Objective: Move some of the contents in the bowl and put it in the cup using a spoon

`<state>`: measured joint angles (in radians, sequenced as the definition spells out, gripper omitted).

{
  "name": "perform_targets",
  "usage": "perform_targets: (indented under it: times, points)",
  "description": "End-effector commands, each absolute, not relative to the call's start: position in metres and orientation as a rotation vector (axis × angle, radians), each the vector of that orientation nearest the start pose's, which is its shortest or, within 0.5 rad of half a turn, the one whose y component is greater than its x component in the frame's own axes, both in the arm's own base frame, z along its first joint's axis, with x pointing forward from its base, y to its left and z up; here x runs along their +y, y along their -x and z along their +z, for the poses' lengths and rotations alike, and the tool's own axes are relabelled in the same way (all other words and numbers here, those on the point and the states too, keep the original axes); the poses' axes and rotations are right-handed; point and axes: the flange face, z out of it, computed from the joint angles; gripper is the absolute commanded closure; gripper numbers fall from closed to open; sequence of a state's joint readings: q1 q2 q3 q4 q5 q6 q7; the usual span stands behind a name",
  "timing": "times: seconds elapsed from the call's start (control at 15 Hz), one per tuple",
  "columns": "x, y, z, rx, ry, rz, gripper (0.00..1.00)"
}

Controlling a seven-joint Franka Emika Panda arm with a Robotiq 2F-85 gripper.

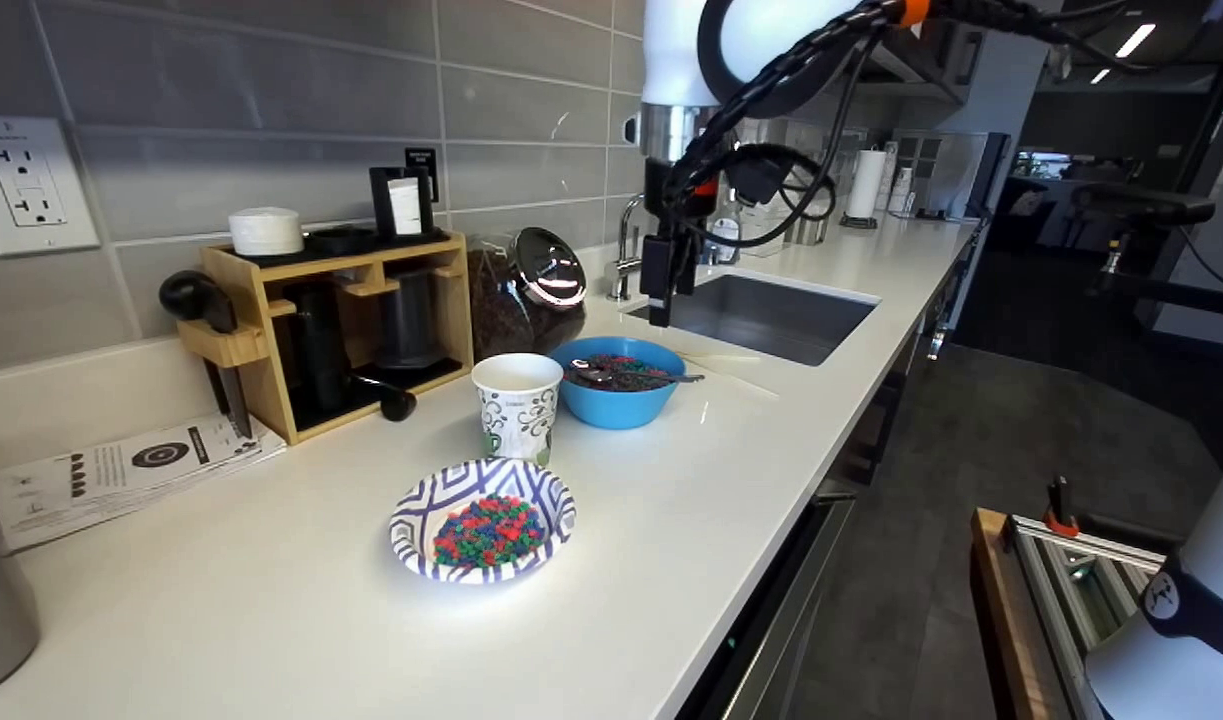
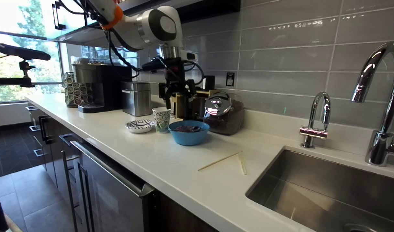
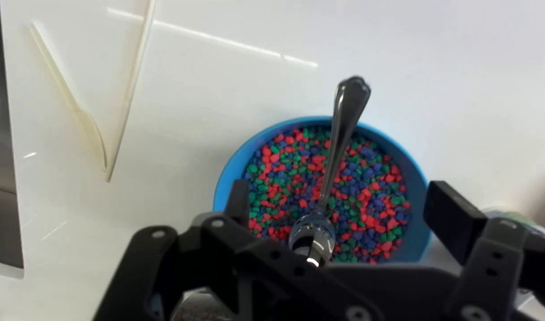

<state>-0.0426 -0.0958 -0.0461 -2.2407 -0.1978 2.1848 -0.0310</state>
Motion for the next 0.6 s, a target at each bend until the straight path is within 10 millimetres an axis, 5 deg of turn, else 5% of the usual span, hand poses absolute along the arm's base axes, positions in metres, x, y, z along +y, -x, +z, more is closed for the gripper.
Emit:
perform_targets:
  times: [0.0,0.2,0.27,0.53]
  points:
    - [-0.038,-0.464,0.43,-0.172,3.279,0.057,0.0]
    - [-0.041,-0.442,0.444,-0.162,3.202,0.046,0.0]
    - [-0.039,-0.465,0.438,-0.156,3.251,0.058,0.0]
    - [-0.039,-0.462,0.442,-0.157,3.249,0.046,0.0]
